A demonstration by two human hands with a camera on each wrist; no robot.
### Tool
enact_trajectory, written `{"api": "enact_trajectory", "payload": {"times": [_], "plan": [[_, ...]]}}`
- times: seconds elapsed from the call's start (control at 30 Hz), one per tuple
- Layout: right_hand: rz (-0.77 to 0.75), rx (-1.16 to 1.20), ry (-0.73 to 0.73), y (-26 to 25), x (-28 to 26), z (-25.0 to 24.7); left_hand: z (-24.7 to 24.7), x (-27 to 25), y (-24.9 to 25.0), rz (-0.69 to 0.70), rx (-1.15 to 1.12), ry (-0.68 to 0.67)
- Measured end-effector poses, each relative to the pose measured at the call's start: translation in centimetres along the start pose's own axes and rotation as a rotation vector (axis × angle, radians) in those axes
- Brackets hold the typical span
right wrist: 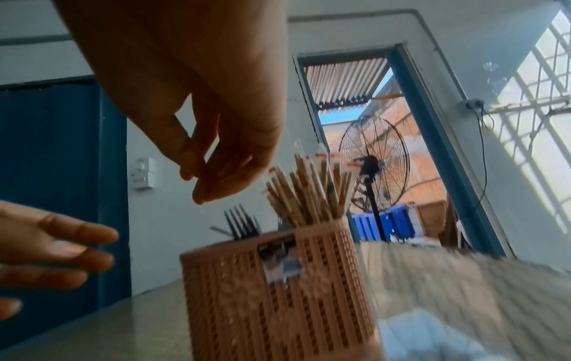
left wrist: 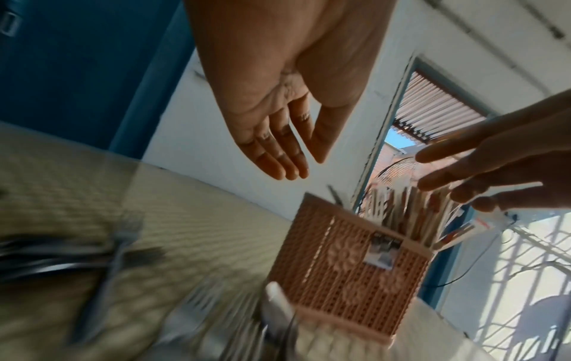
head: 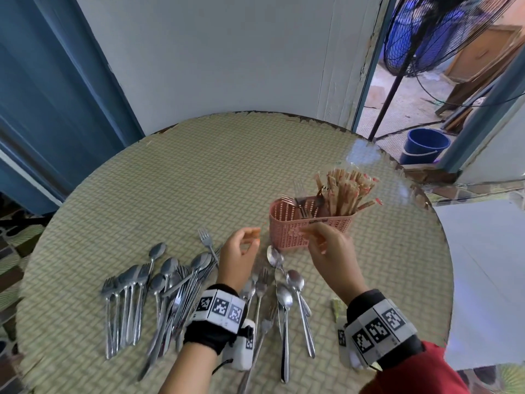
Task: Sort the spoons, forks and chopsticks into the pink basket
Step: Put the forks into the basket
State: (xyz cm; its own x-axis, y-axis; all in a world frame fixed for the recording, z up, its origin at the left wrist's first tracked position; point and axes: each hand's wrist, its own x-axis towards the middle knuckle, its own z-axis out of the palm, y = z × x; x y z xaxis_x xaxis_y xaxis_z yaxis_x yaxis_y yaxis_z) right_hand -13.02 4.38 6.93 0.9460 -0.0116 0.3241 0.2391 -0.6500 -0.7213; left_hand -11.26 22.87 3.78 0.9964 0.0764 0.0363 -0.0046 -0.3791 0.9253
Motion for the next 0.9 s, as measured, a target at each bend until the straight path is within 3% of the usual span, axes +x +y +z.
{"api": "enact_trajectory", "payload": {"times": [0.2, 0.37, 0.5, 0.6, 0.7, 0.83, 0.9], "plan": [[0.283, 0.033, -0.201, 1.7, -4.5, 5.3, -1.0, -3.9, -6.0, -0.183, 0.093, 0.028], [0.269, -0.167, -0.450, 2.3, -7.7, 9.1, -0.9, -5.4, -9.2, -0.271, 0.163, 0.048], [0.220, -0.469, -0.572, 2.4, -8.5, 10.4, -0.3, -5.5, -9.7, -0.218, 0.185, 0.068], [0.277, -0.518, -0.566, 2.9, -8.6, 11.1, 0.4, -5.1, -9.5, -0.087, 0.206, 0.017], [0.397, -0.291, -0.441, 3.4, -8.4, 11.1, 1.2, -3.9, -9.3, -0.029, 0.253, -0.087], [0.644, 0.282, -0.243, 3.9, -8.1, 9.9, 2.3, -1.7, -9.2, -0.007, 0.294, -0.191], [0.697, 0.521, -0.143, 3.8, -7.7, 8.8, 2.8, -0.7, -9.2, -0.011, 0.334, -0.250]]}}
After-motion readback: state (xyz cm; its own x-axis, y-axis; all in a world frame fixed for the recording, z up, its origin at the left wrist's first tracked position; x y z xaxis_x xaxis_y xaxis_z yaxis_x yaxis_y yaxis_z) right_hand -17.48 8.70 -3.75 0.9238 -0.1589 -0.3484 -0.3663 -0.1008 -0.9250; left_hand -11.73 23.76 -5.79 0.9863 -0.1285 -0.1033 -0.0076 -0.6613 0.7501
